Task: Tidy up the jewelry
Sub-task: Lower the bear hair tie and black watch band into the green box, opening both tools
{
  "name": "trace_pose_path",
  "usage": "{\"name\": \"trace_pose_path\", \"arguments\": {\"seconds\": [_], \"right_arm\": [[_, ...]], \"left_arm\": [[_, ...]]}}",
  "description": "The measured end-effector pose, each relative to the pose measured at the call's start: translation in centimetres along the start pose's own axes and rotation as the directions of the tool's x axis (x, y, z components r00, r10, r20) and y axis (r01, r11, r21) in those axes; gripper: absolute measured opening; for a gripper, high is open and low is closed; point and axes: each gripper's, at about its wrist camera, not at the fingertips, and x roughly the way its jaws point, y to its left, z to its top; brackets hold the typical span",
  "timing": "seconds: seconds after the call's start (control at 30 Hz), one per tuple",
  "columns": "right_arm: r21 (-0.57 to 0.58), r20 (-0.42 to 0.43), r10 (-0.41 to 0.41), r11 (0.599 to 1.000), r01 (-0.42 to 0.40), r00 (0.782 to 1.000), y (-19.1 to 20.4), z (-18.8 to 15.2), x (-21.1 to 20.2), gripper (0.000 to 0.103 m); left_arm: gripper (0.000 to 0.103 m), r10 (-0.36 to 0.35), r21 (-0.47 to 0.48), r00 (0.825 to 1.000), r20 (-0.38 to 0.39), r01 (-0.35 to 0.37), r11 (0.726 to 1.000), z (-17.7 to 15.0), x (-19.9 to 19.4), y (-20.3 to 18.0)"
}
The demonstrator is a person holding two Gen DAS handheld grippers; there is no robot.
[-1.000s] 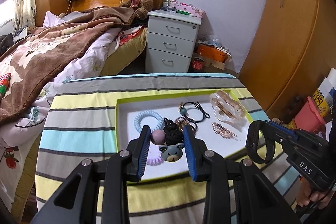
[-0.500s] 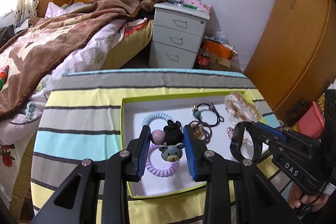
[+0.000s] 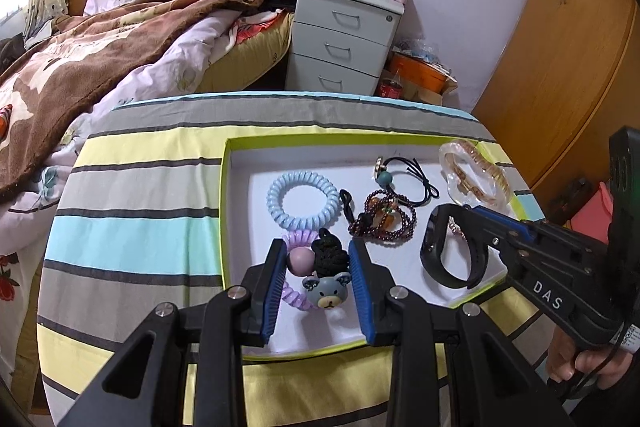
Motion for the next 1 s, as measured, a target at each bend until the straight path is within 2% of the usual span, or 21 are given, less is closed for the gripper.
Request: {"name": "trace_pose_path", "arguments": {"seconds": [1.0], "right_arm": [[-0.027,-0.032,-0.025,0.999,0.024,0.999,0.0,-0.6,1.4,0.010]], "left_arm": [[0.033,0.010,0.002,0.999,-0.048,-0.010,1.000,-1.0,1.4,-0.1]]}}
